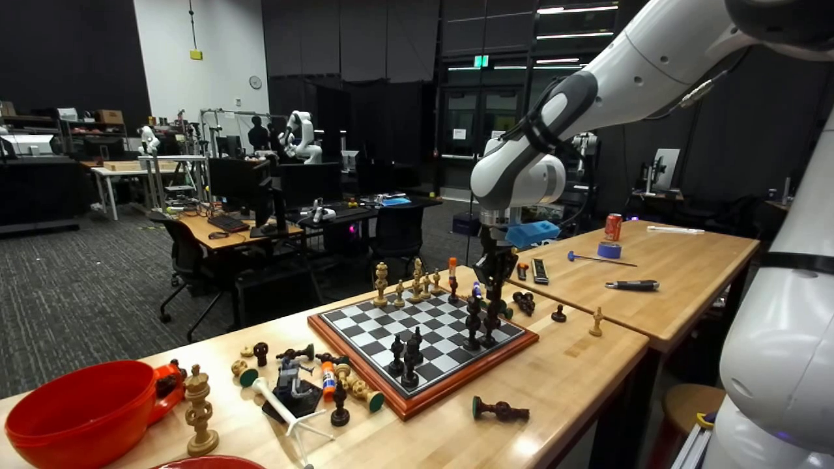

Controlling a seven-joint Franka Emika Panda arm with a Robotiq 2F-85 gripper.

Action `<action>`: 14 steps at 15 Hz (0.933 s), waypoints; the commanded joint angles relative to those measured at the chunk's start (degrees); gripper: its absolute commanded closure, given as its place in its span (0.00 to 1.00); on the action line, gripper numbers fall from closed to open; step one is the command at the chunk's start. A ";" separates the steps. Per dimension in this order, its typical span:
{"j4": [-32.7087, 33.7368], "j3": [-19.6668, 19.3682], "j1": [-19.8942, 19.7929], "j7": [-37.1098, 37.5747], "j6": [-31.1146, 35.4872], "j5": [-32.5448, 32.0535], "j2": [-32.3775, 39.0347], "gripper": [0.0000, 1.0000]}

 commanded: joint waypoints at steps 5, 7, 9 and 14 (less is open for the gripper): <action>-1.64 1.62 0.68 0.24 0.00 -1.36 -4.57 0.96; -2.47 2.81 1.51 -0.16 -0.32 -2.24 -6.96 0.96; -3.65 4.50 2.89 -0.87 -0.59 -3.54 -9.96 0.96; -7.04 8.99 8.06 -3.86 -0.72 -5.82 -16.68 0.96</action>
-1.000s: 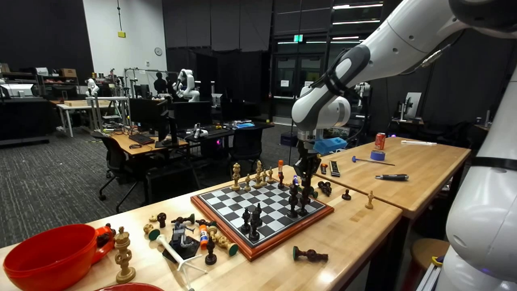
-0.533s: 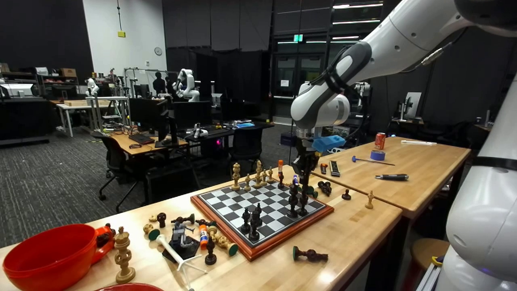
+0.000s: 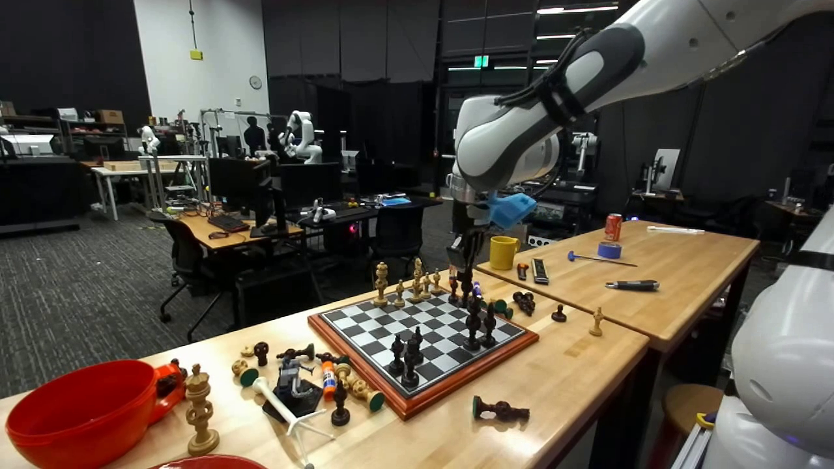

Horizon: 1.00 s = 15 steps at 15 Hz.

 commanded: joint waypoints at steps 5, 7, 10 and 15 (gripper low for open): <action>-5.81 3.74 7.27 -5.00 -1.94 0.15 -8.04 0.96; -6.53 3.55 8.47 -5.91 -3.00 0.98 -8.22 0.96; -7.32 3.41 9.36 -7.22 -3.77 1.26 -7.94 0.96; -7.96 3.62 10.18 -8.89 -3.40 1.16 -6.90 0.96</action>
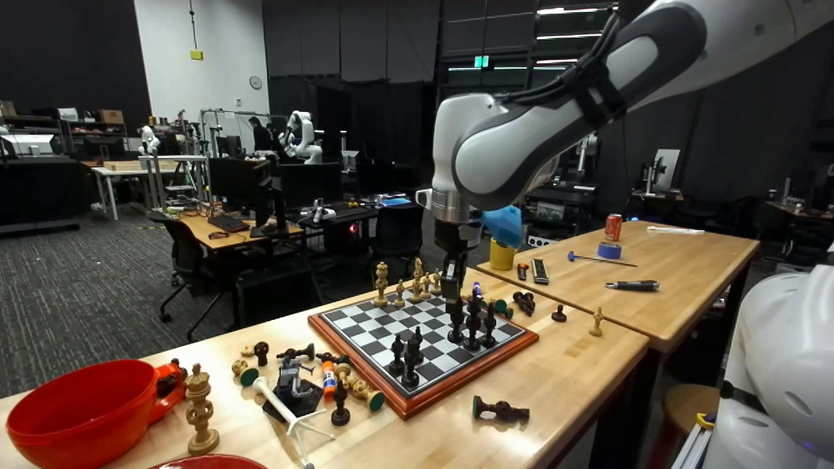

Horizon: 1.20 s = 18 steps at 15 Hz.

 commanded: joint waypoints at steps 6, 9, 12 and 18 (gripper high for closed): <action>-0.58 0.01 1.27 -2.82 0.59 0.24 1.24 0.96; -0.03 0.11 1.28 -3.04 1.20 0.07 2.75 0.96; 0.52 0.16 1.27 -3.19 1.60 0.21 4.24 0.96; 1.99 0.45 1.17 -3.94 2.32 0.24 7.13 0.96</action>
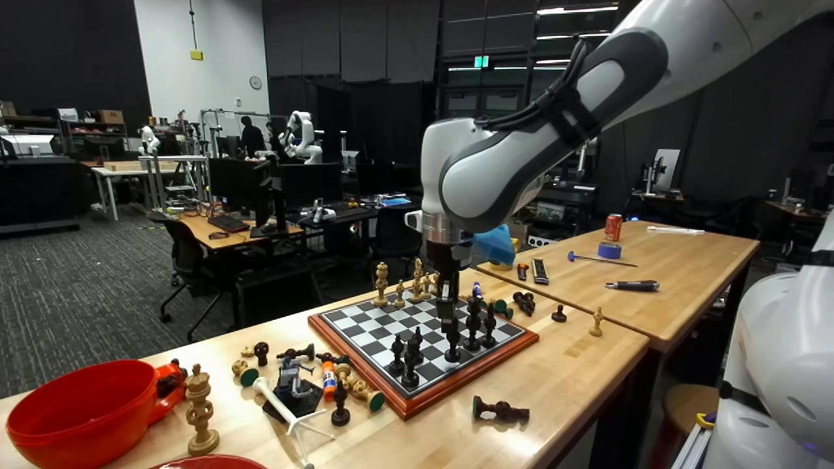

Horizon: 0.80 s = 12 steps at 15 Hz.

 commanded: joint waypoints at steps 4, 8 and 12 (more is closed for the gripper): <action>2.74 0.60 0.09 -0.97 0.26 0.21 3.06 0.96; 3.43 0.80 -0.01 -1.02 0.31 0.22 3.92 0.96; 3.86 0.96 -0.06 -1.04 0.31 0.23 4.42 0.96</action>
